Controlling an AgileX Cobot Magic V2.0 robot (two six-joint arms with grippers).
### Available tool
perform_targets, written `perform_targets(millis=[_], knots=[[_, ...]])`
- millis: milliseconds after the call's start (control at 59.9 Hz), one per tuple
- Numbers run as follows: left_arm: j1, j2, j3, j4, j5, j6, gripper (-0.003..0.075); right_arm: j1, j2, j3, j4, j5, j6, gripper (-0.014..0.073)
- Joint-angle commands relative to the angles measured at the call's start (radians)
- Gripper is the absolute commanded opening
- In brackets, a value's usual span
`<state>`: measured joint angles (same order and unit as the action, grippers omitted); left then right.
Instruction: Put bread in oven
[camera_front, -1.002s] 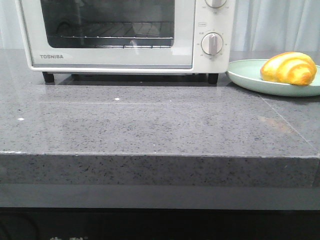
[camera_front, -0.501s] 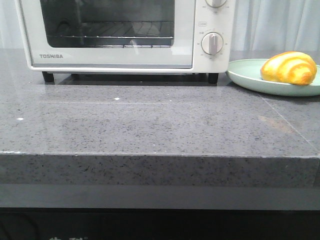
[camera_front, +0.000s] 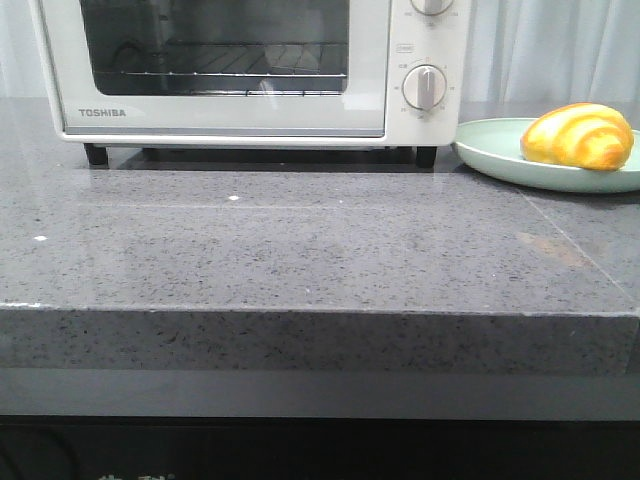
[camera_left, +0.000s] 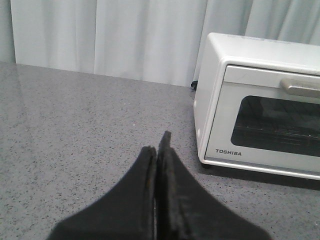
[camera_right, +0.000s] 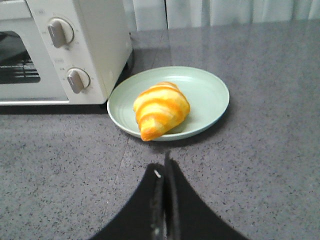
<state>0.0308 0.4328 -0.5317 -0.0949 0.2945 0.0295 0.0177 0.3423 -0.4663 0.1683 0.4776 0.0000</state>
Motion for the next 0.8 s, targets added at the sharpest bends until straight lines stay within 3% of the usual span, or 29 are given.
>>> perform_targets(millis=[0,167,534,785], knots=[[-0.002,0.085,-0.082,-0.017,-0.091,0.020,-0.0020,0.003,0.066,-0.055,0.005,-0.050,0.000,-0.0060],[-0.082,0.250,-0.190,-0.017,-0.109,0.031,-0.0020,0.003,0.085,-0.058,0.020,-0.080,0.000,-0.0060],[-0.438,0.689,-0.524,0.095,-0.214,0.031,-0.0020,0.003,0.085,-0.058,0.021,-0.097,0.000,-0.0060],[-0.507,0.911,-0.711,0.095,-0.220,0.031,-0.0020,0.003,0.085,-0.058,0.021,-0.097,0.000,-0.0060]])
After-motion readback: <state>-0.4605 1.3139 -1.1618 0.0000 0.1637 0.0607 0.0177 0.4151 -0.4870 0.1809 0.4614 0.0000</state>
